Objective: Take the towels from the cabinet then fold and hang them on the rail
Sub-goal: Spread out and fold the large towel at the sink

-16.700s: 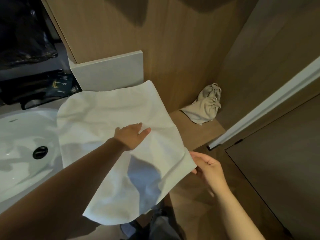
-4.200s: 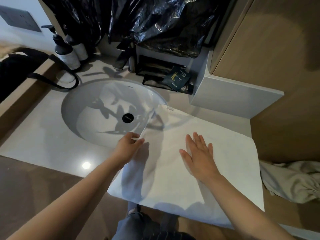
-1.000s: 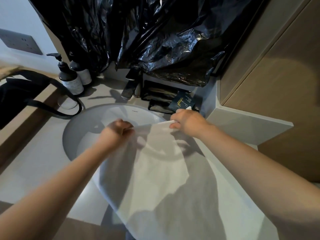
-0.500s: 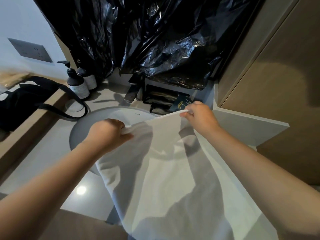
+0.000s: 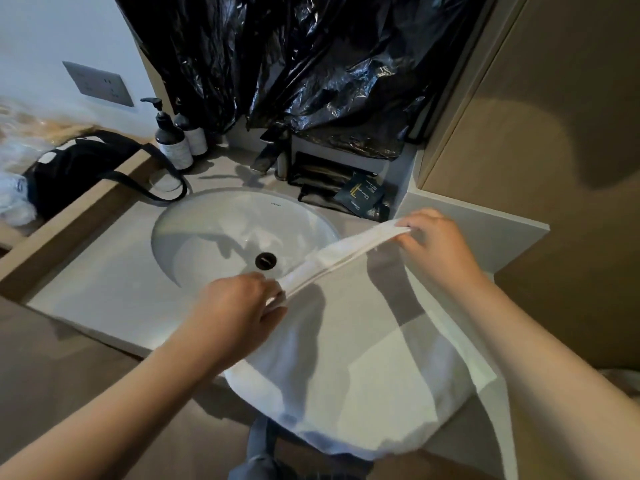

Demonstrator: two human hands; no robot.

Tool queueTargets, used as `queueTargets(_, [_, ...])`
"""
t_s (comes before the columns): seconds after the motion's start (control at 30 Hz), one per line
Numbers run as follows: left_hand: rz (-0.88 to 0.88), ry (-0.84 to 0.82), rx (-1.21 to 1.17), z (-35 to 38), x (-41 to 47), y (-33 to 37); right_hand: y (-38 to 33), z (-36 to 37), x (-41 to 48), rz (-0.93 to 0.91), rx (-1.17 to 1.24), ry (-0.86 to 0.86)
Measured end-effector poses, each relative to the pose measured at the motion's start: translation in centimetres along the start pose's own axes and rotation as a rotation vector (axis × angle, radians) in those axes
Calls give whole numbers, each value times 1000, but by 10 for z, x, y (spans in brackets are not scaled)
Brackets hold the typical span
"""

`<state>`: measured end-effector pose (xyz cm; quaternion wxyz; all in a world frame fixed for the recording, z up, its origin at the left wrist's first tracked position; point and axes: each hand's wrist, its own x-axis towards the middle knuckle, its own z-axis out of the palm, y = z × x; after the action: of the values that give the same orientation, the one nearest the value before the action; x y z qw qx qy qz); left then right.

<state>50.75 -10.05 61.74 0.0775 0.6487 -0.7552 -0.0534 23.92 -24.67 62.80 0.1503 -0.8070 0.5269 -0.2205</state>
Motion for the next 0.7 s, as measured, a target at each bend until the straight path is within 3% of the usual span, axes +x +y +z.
queueTargets(0.13, [-23,-70,-119,29,-28,33,26,-9,-62,20,15,-66])
queueTargets(0.3, [-77,-232,-165,72,-46,46,59,9,-118,51,-3,-265])
queueTargets(0.47, [-156,-406,-372,99,-58,54,80,26,-146,220,-24,-466])
queueTargets(0.57, [-189,-274,-347,97,-47,42,79,23,-140,282,-26,-510])
queueTargets(0.7, [-211,-60,-348,89,-26,24,67,20,-104,206,-138,-305])
